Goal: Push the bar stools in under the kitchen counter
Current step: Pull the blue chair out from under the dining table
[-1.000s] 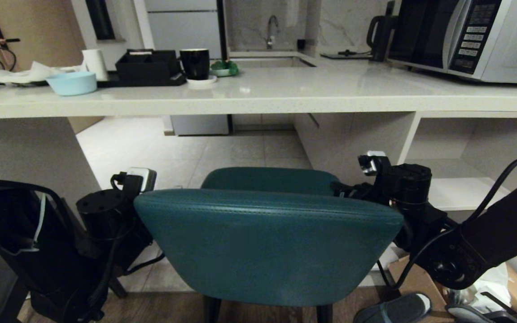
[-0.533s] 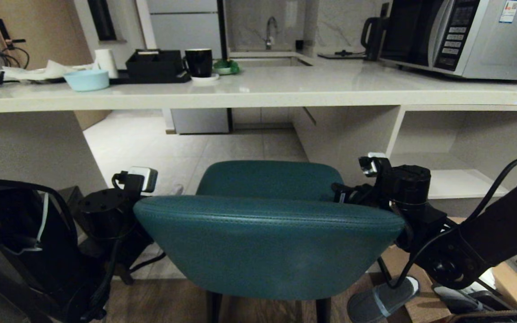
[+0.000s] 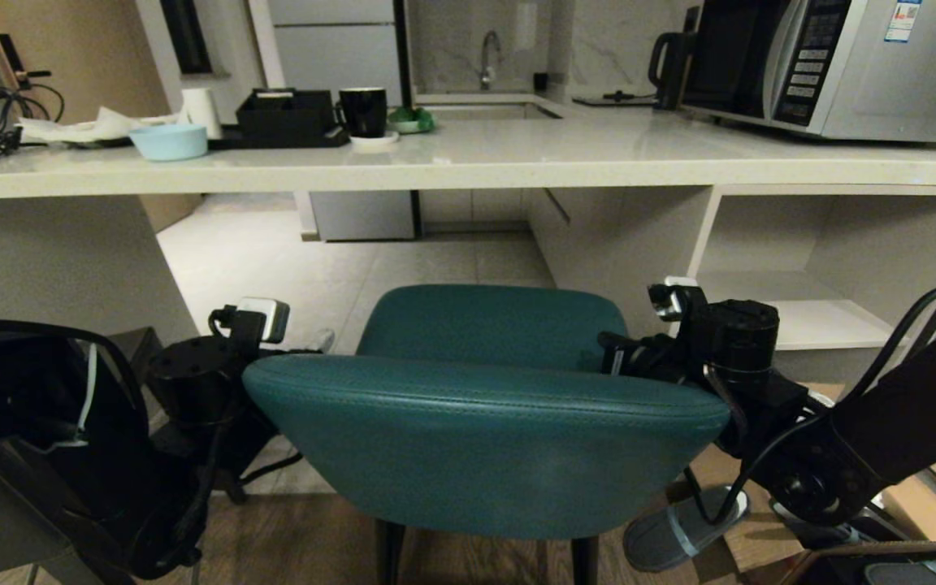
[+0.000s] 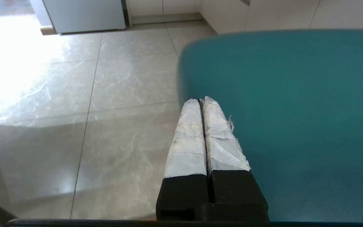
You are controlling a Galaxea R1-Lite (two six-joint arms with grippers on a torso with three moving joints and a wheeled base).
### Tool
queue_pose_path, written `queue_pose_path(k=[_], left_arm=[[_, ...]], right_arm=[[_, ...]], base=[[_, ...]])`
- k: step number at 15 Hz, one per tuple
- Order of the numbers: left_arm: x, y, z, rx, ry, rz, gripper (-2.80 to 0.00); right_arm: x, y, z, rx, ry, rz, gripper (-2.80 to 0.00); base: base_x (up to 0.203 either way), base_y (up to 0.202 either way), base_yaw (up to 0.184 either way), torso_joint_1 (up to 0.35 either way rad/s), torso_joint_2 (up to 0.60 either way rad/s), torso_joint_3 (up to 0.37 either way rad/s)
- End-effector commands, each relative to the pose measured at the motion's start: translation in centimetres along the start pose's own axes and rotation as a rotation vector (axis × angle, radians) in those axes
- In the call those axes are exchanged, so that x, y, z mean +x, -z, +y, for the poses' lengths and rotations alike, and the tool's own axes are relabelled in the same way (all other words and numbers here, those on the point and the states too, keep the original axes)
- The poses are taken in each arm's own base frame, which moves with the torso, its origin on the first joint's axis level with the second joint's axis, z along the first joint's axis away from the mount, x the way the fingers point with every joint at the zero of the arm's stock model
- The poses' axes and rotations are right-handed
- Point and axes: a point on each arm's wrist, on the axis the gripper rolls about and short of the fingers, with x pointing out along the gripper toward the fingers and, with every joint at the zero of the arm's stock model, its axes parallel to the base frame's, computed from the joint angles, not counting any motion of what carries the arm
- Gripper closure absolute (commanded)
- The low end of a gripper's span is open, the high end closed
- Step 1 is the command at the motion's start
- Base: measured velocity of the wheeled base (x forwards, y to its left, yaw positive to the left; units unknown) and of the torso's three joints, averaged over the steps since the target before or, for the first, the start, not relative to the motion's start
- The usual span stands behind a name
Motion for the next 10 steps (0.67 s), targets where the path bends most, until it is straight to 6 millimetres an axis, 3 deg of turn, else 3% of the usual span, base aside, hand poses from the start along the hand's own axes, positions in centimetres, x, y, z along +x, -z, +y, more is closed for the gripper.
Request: queue_pose_path(k=[1,6,10], left_arm=[[1.1,0.0,0.5,0.008,-0.017,-0.028,0.0],[2.4,-0.6,1.7,0.014,-0.046,-0.073,0.0],[1.8,-0.7,0.9,0.015,-0.019,-0.066,0.0]], right_arm=[[-1.2,0.1,0.7,-0.01,-0.023,0.009,0.0],[-4.5,-0.2,2.8,-0.021,-0.096,0.017,0.0],[-4.3,-0.2,2.5,-0.013,-0.086,0.018,0.0]], base=[[0.0,0.0,0.0,0.0,0.0,0.0],[0.0,0.0,0.0,0.0,0.0,0.0],[0.0,0.0,0.0,0.0,0.0,0.0]])
